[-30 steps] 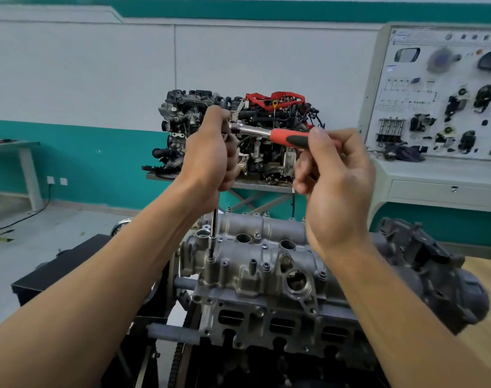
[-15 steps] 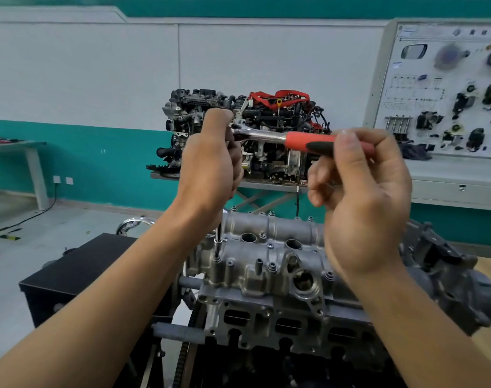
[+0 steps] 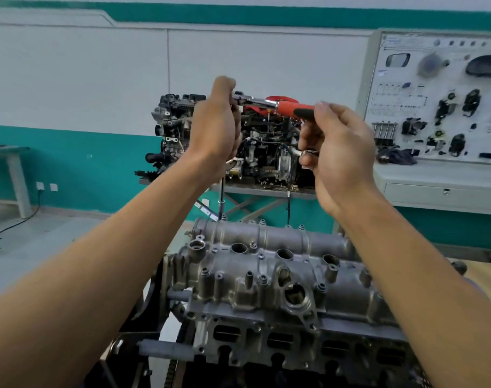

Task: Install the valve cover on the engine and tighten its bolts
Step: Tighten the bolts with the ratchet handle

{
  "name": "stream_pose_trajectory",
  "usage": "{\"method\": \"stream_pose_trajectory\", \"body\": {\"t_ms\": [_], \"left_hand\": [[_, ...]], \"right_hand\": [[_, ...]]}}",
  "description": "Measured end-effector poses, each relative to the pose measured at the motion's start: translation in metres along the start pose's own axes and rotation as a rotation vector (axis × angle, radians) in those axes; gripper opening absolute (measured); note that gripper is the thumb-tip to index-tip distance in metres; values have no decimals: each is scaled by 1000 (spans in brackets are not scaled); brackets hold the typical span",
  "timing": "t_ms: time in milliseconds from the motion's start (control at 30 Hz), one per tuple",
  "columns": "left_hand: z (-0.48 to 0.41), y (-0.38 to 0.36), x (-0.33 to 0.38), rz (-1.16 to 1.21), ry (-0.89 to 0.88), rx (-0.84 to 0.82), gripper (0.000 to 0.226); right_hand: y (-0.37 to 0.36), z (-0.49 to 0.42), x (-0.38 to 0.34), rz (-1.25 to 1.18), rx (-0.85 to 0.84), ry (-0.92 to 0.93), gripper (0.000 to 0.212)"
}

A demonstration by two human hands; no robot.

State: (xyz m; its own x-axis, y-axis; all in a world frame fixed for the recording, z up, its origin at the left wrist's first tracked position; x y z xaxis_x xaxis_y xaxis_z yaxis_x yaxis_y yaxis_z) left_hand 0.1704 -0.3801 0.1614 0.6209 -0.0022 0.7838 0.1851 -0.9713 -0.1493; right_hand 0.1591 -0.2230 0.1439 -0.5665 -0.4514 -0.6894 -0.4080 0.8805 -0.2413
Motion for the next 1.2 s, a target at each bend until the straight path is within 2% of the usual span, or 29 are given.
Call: {"method": "stream_pose_trajectory", "body": {"t_ms": [233, 667, 967, 1200], "left_hand": [[-31, 6, -41, -28, -14, 84, 68], [-46, 19, -69, -22, 46, 166, 52], [-48, 14, -69, -129, 154, 194, 48], [-58, -2, -68, -194, 297, 168, 39]], "right_hand": [[4, -24, 37, 132, 4, 17, 15], [2, -38, 66, 122, -2, -21, 12], [13, -49, 81, 139, 13, -19, 14], [31, -81, 101, 284, 90, -221, 20]]}}
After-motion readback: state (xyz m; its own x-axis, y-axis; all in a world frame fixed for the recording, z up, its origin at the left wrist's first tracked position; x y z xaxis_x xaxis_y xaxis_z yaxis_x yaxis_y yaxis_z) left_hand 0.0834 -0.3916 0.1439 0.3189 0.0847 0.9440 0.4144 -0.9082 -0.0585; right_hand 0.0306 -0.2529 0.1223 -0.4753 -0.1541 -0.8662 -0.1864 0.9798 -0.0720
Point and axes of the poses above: each hand's wrist, its own z-axis away from the middle knuckle, its own y-axis out of the back of the hand, x = y × z, the point moved 1 cm from there along -z, towards the middle knuckle, and after that the axes turned 7 degrees about -x, right-handed, at the moved point
